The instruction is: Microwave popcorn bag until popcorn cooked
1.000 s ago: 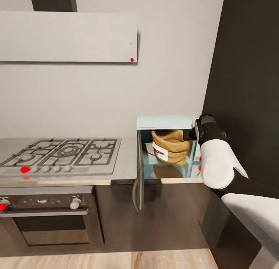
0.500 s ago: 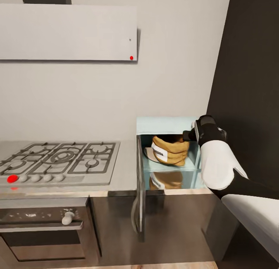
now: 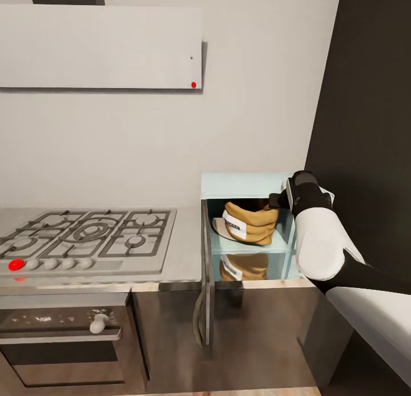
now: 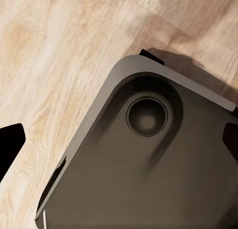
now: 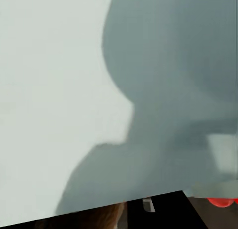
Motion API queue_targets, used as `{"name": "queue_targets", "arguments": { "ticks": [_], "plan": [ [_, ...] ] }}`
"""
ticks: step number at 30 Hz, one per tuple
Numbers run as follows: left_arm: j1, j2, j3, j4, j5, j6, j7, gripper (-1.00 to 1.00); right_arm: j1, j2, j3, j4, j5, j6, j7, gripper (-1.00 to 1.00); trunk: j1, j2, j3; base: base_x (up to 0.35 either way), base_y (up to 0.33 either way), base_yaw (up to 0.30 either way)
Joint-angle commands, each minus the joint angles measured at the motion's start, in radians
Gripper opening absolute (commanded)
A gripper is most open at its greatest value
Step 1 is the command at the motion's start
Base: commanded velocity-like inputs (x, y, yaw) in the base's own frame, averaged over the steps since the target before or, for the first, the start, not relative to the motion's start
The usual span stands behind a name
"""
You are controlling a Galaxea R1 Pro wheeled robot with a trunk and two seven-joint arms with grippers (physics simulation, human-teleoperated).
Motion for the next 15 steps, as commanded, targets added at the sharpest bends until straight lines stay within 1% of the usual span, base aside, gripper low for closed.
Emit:
{"name": "queue_targets", "arguments": {
  "ticks": [1,7,10,15],
  "plan": [
    [0.0,0.0,0.004,-0.002,-0.004,0.0,0.003,1.0,-0.001,0.001,-0.007,-0.002,0.01,0.001,0.011,1.0,0.0,-0.001,-0.001,0.0,0.0,0.0],
    [0.0,-0.001,0.004,-0.001,-0.004,-0.001,0.002,1.0,-0.001,0.001,-0.007,-0.003,0.01,0.003,0.017,1.0,0.0,-0.001,-0.001,-0.009,0.0,0.0],
    [0.0,-0.002,0.005,-0.001,-0.005,-0.004,0.003,1.0,-0.001,0.001,-0.007,-0.009,0.006,0.004,0.018,1.0,0.0,-0.001,-0.001,-0.237,0.0,0.0],
    [0.0,-0.004,0.005,-0.001,-0.007,-0.005,0.003,1.0,-0.001,0.001,-0.008,-0.037,0.003,0.004,0.037,1.0,0.0,-0.001,-0.001,-0.33,0.0,0.0]
  ]
}}
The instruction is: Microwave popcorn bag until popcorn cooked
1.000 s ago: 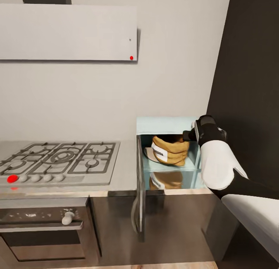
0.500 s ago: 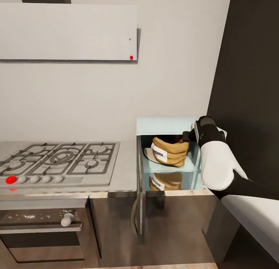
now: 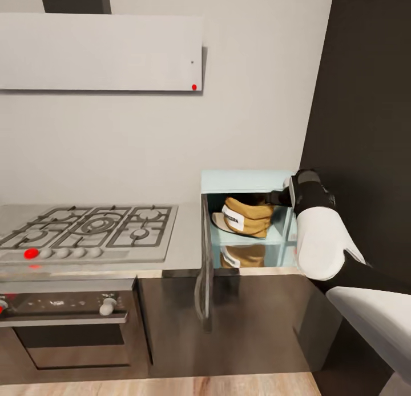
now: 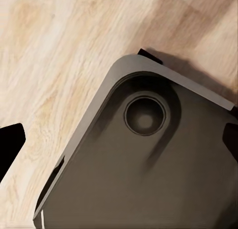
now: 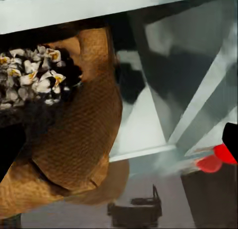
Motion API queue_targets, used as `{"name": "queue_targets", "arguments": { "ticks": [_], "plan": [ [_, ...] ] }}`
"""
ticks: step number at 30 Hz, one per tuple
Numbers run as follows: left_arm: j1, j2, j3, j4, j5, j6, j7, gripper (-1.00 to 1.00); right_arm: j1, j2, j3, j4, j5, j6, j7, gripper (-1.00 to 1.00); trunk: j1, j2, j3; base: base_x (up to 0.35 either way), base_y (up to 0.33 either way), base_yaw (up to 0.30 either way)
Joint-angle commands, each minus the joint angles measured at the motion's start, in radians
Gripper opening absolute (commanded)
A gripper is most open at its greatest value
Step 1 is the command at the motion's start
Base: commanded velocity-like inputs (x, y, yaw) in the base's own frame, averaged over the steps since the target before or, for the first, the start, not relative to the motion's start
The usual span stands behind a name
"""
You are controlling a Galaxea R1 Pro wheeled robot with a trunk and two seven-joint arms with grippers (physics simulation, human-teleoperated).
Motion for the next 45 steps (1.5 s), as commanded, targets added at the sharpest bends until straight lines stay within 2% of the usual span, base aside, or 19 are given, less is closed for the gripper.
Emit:
{"name": "queue_targets", "arguments": {
  "ticks": [1,4,7,8,10,12,13,14,16,20,22,24,25,27,29,31,34,36,45],
  "plan": [
    [0.0,0.0,0.004,-0.002,-0.004,-0.001,0.003,1.0,-0.001,0.001,-0.006,-0.021,0.01,0.001,0.021,1.0,-0.001,-0.001,-0.001,-0.343,0.0,0.0],
    [0.0,0.0,0.003,-0.002,-0.004,-0.001,0.003,1.0,-0.001,0.001,-0.006,-0.092,0.009,0.001,0.094,1.0,-0.001,-0.001,-0.001,-0.344,0.0,0.0],
    [0.0,0.0,0.003,-0.002,-0.004,-0.001,0.003,1.0,0.0,0.002,-0.006,-0.186,0.013,0.0,0.219,1.0,-0.001,-0.001,-0.001,-0.344,0.0,0.0],
    [0.0,0.0,0.002,-0.002,-0.004,-0.001,0.003,1.0,0.004,0.002,-0.006,-0.198,0.014,0.0,0.236,1.0,-0.001,-0.001,-0.001,-0.344,0.0,0.0],
    [0.0,0.0,0.003,-0.002,-0.004,-0.001,0.003,1.0,0.048,0.002,-0.006,-0.215,0.018,0.0,0.262,1.0,-0.001,-0.001,-0.001,-0.344,0.0,0.0],
    [0.0,0.0,0.003,-0.002,-0.004,-0.001,0.003,1.0,0.145,0.003,-0.002,-0.22,0.019,-0.018,0.27,1.0,-0.001,-0.001,-0.001,-0.344,0.0,0.0],
    [0.0,0.0,0.004,-0.002,-0.004,-0.001,0.003,1.0,0.182,0.007,0.0,-0.221,0.018,-0.054,0.272,1.0,-0.001,-0.001,-0.001,-0.315,0.0,0.0],
    [0.0,0.0,0.004,-0.002,-0.004,-0.001,0.003,1.0,0.221,0.011,0.002,-0.221,0.016,-0.128,0.273,1.0,-0.001,-0.001,-0.001,-0.221,0.0,0.0],
    [0.0,0.001,0.004,-0.002,-0.004,-0.001,0.003,1.0,0.249,0.015,0.003,-0.221,0.014,-0.21,0.286,1.0,-0.001,-0.001,-0.001,-0.107,0.0,0.0],
    [0.0,0.001,0.002,-0.002,-0.004,-0.001,0.003,1.0,0.281,0.022,-0.001,-0.211,0.008,-0.267,0.366,1.0,-0.001,-0.001,-0.001,-0.023,0.0,0.0],
    [0.0,0.0,0.002,-0.003,-0.004,-0.001,0.003,1.0,0.291,0.039,-0.005,-0.201,-0.024,-0.38,0.382,1.0,-0.001,-0.001,-0.001,-0.003,0.0,0.0],
    [0.0,0.001,0.002,-0.003,-0.004,-0.001,0.003,1.0,0.33,0.039,-0.006,-0.194,-0.087,-0.596,0.384,1.0,-0.001,-0.001,-0.001,-0.001,0.0,0.0],
    [0.0,0.001,0.002,-0.003,-0.004,-0.001,0.003,1.0,0.358,0.039,-0.006,-0.192,-0.121,-0.677,0.381,1.0,-0.001,-0.001,-0.001,0.0,0.0,0.0],
    [0.0,0.001,0.002,-0.003,-0.004,-0.001,0.003,1.0,0.4,0.039,-0.006,-0.19,-0.174,-0.759,0.376,1.0,-0.001,-0.001,-0.001,0.0,0.0,0.0],
    [0.0,0.001,0.002,-0.003,-0.004,-0.001,0.003,1.0,0.416,0.039,-0.006,-0.192,-0.195,-0.787,0.368,1.0,-0.001,-0.001,-0.001,0.0,0.0,0.0],
    [0.0,0.001,0.002,-0.003,-0.004,-0.001,0.003,1.0,0.425,0.039,-0.006,-0.181,-0.207,-0.801,0.322,1.0,-0.001,-0.001,-0.001,0.0,0.0,0.0],
    [0.0,0.0,0.001,-0.004,-0.004,-0.001,0.003,1.0,0.427,0.039,-0.006,-0.122,-0.211,-0.841,0.242,1.0,-0.001,-0.001,-0.001,0.0,0.0,0.0],
    [0.0,0.003,0.002,-0.004,-0.001,0.001,0.003,1.0,0.427,0.039,-0.006,-0.094,-0.208,-0.879,0.215,1.0,-0.001,-0.001,-0.001,0.056,0.012,0.0],
    [0.0,0.004,0.001,-0.004,0.001,0.002,0.003,1.0,0.428,0.039,-0.006,-0.058,-0.206,-0.901,0.177,1.0,-0.001,-0.001,-0.001,0.285,0.087,0.0]
  ]
}}
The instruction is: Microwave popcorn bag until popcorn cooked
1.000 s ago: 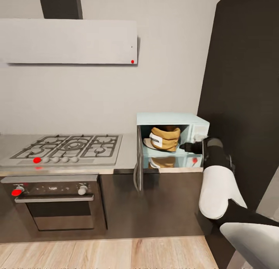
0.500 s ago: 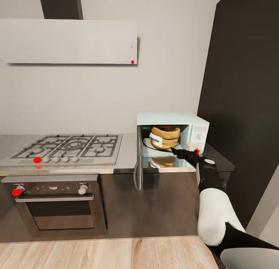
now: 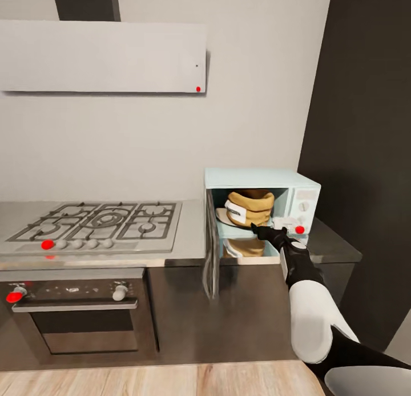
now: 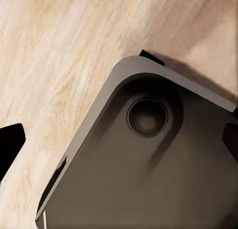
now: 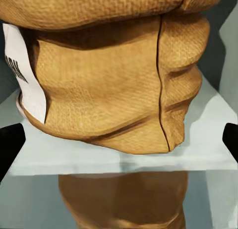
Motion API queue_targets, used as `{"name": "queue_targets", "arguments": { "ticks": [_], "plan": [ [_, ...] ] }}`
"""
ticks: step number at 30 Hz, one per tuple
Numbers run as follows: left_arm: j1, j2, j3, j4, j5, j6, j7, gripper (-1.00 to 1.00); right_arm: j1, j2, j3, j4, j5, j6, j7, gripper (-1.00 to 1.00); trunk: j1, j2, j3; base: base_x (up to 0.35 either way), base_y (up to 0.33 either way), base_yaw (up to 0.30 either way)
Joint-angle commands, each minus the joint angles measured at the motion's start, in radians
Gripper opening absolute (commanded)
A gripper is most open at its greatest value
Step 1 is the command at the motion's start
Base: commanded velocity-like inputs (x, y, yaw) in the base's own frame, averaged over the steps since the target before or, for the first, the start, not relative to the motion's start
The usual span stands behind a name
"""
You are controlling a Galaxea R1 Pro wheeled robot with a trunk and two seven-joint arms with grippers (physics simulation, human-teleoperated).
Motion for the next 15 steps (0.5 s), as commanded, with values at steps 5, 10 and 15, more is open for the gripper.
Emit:
{"name": "queue_targets", "arguments": {
  "ticks": [5,10,15],
  "plan": [
    [0.0,0.0,0.004,-0.002,-0.004,0.0,0.003,1.0,-0.001,0.002,-0.008,-0.003,0.007,0.003,0.004,1.0,0.001,0.0,-0.001,0.321,0.103,0.0],
    [0.0,0.0,0.004,-0.002,-0.004,0.0,0.003,1.0,-0.001,0.002,-0.008,-0.003,0.005,0.002,0.002,1.0,0.001,0.0,-0.001,0.321,0.016,0.0],
    [0.0,0.0,0.004,-0.002,-0.004,0.0,0.003,1.0,-0.001,0.002,-0.007,-0.003,0.01,0.002,0.002,1.0,0.001,0.0,-0.001,0.321,0.001,0.0]
  ]
}}
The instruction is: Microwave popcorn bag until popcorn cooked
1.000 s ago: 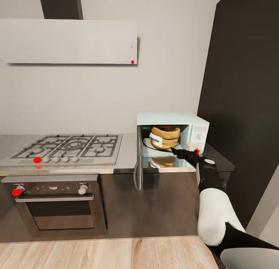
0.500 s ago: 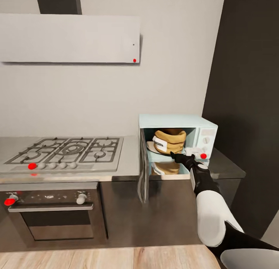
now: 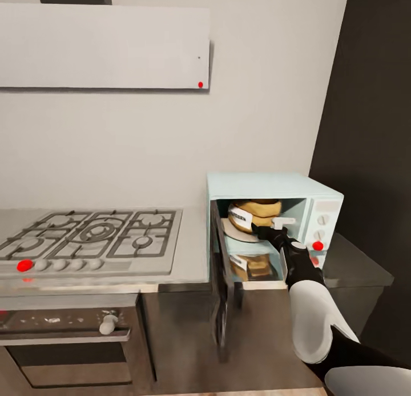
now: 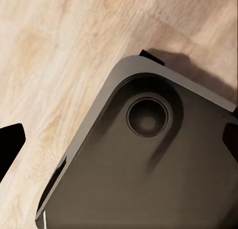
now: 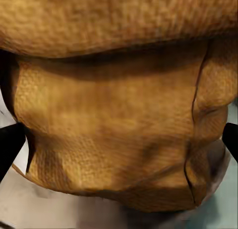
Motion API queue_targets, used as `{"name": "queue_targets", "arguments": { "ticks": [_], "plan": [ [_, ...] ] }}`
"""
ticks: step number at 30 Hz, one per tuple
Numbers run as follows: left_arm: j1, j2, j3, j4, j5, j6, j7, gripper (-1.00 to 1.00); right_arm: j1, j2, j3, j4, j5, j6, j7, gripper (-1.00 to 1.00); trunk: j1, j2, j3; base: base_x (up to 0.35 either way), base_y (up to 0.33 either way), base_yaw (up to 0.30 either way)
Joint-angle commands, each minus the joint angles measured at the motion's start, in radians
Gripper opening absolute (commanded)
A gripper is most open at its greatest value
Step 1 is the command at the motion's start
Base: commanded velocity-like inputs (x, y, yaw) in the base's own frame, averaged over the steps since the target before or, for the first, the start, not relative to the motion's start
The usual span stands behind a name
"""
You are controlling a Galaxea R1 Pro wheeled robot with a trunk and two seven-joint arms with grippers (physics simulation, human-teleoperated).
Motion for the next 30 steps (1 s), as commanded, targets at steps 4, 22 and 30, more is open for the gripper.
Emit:
{"name": "queue_targets", "arguments": {
  "ticks": [4,22,30],
  "plan": [
    [0.0,0.0,0.004,-0.002,-0.005,-0.001,0.003,1.0,-0.001,0.002,-0.007,-0.002,0.007,0.002,0.01,1.0,0.001,0.0,-0.001,0.11,0.0,0.0],
    [0.0,-0.006,0.007,-0.004,-0.01,-0.007,0.003,1.0,-0.001,0.002,0.002,-0.071,0.009,0.029,0.042,1.0,0.001,0.0,-0.001,-0.299,0.0,0.0],
    [0.0,-0.006,0.007,-0.003,-0.009,-0.007,0.003,1.0,0.001,0.002,0.003,-0.432,0.118,0.5,0.304,1.0,0.001,0.0,-0.001,-0.344,0.0,0.0]
  ]
}}
